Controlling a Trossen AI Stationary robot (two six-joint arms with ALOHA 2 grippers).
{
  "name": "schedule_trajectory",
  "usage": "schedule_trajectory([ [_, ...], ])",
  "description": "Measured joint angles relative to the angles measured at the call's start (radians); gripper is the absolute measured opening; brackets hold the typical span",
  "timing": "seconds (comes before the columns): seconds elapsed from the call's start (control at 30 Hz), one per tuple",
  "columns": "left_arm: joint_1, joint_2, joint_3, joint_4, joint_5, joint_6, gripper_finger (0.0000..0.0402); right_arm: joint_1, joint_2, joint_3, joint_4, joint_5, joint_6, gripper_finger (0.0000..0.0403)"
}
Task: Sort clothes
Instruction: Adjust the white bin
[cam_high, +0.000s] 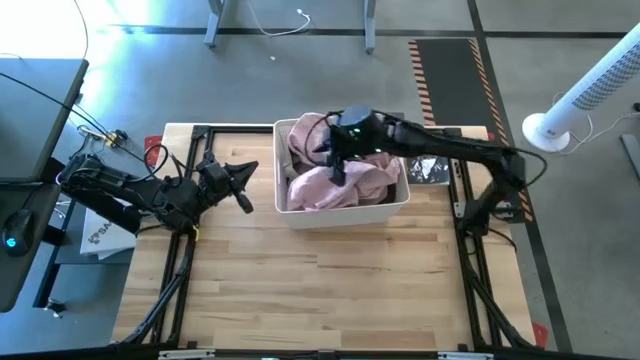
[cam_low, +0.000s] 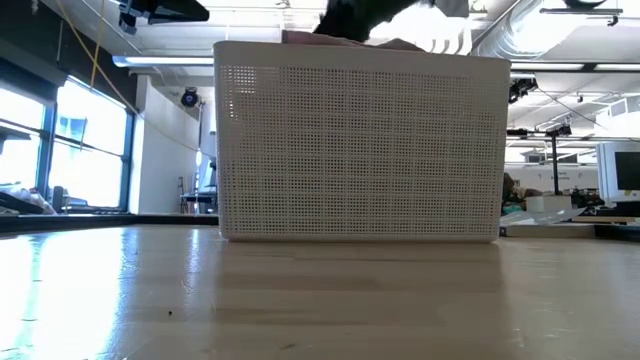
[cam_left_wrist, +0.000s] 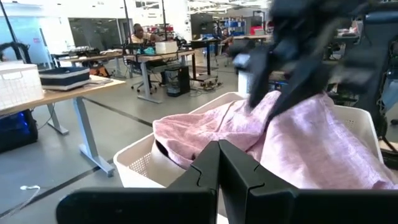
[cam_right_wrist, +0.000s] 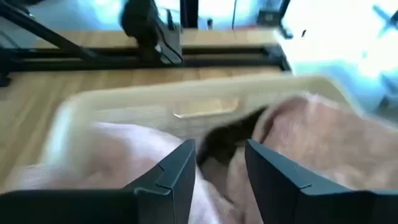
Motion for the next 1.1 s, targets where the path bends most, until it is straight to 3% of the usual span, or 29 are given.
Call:
schedule_trajectory([
  [0.2, -0.003, 0.0, 0.0, 0.009, 0.026, -0.014, 0.0, 0.101, -0.235, -0.05, -0.11, 0.153, -0.054, 0.0137],
  [0.4, -0.002, -0.022, 0.0, 0.051, 0.12, -0.117, 0.0, 0.119, -0.545, -0.231, -0.215, 0.21, 0.011, 0.0137],
  [0.5, -0.001, -0.055, 0.0, 0.043, 0.167, -0.184, 0.0, 0.106, -0.743, -0.395, -0.223, 0.21, 0.092, 0.0137],
  [0.6, -0.003, -0.068, 0.0, 0.06, 0.286, -0.178, 0.0, 0.113, -0.931, -0.561, -0.231, 0.2, 0.202, 0.0137],
  [0.7, -0.039, -0.011, 0.002, 0.102, 0.368, -0.129, 0.0, 0.163, -1.067, -0.72, -0.219, 0.092, 0.325, 0.0137],
  [0.8, -0.083, 0.099, 0.031, 0.042, 0.273, -0.142, 0.0, 0.247, -1.111, -0.882, -0.15, 0.03, 0.421, 0.0137],
  [0.9, -0.101, 0.204, 0.134, -0.091, 0.204, -0.214, 0.0, 0.341, -1.097, -1.019, 0.005, 0.026, 0.447, 0.0137],
  [1.0, -0.119, 0.301, 0.246, -0.24, 0.299, -0.335, 0.0, 0.409, -1.05, -1.115, 0.139, 0.046, 0.425, 0.0137],
  [1.1, -0.133, 0.397, 0.315, -0.369, 0.368, -0.444, 0.0, 0.435, -1.003, -1.148, 0.224, 0.195, 0.407, 0.0137],
])
